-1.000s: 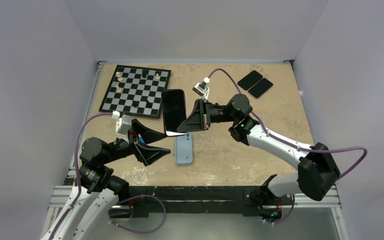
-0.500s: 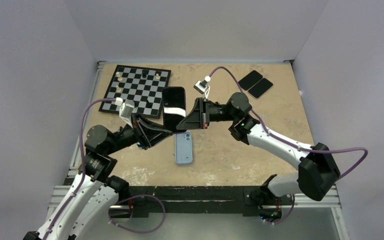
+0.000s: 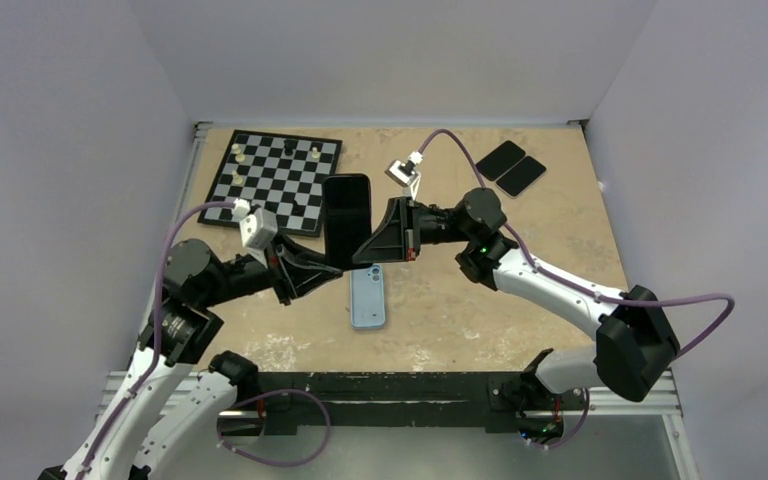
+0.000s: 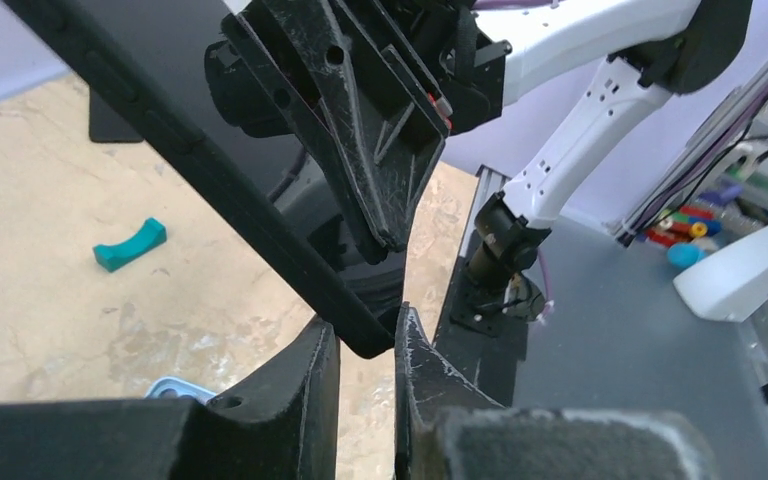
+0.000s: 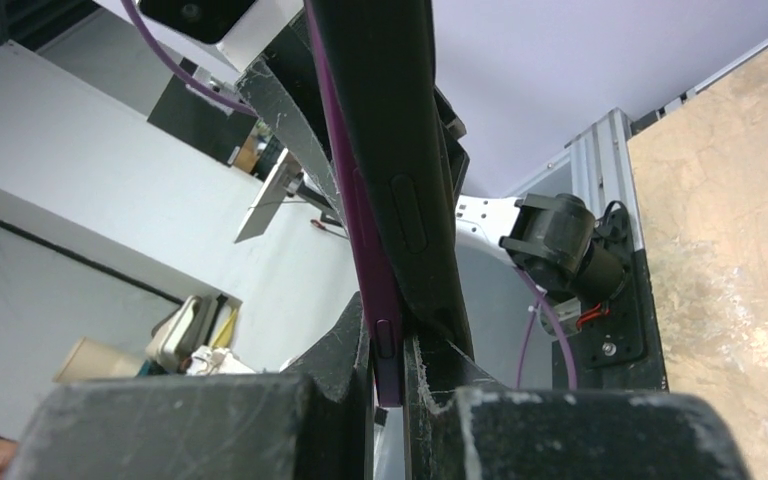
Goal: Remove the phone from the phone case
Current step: Remove the phone case from the phone.
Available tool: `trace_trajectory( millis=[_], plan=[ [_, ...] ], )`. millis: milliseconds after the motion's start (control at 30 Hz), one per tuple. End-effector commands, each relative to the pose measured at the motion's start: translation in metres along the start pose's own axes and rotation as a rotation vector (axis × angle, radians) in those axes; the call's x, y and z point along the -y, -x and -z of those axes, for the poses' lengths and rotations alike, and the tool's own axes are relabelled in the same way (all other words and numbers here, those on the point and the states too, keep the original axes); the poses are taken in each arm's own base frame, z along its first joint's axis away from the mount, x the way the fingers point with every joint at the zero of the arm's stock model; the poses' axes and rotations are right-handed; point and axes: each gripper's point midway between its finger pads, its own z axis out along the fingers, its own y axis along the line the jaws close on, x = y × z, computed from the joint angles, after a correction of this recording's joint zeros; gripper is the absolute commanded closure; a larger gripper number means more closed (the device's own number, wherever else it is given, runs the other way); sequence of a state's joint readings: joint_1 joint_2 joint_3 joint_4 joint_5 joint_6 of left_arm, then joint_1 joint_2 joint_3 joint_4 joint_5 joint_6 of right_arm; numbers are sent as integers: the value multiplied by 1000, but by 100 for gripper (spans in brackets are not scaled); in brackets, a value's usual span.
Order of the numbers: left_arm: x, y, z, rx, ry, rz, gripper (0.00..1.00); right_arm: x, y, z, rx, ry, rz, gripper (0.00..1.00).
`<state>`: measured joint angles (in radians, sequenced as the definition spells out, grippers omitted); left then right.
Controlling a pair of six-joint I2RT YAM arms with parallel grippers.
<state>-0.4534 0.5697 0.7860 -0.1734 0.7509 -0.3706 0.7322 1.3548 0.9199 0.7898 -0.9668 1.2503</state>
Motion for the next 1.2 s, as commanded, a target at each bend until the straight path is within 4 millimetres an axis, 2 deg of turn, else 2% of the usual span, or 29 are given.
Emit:
trace_trajectory(
  millis=[0, 167, 300, 567, 767, 900, 1000, 1067, 1167],
  plan=[
    [-32, -26, 8, -119, 78, -276, 100, -71, -3, 10, -64, 147, -79, 100],
    [-37, -29, 14, -136, 113, -311, 100, -76, -3, 12, -65, 166, -87, 100],
    [-39, -26, 12, -121, 135, -273, 100, -75, -2, 11, -57, 164, -84, 100],
    [-18, -13, 8, 14, 78, -99, 100, -55, 5, 5, -15, 112, -49, 100],
    [-19, -3, 3, 85, 103, 78, 100, -39, 6, 4, 15, 42, -36, 100],
    [-46, -7, 10, 115, 299, 268, 100, -22, 4, 8, 34, -75, -17, 100],
    [-72, -17, 21, 120, 491, 404, 100, -1, 0, 14, 22, -212, 7, 100],
    [-86, -20, 27, 138, 571, 420, 100, -1, -7, 16, 6, -194, -10, 100],
    [-94, -22, 22, 144, 580, 417, 100, -6, -14, 17, -1, -144, -43, 100]
  ],
)
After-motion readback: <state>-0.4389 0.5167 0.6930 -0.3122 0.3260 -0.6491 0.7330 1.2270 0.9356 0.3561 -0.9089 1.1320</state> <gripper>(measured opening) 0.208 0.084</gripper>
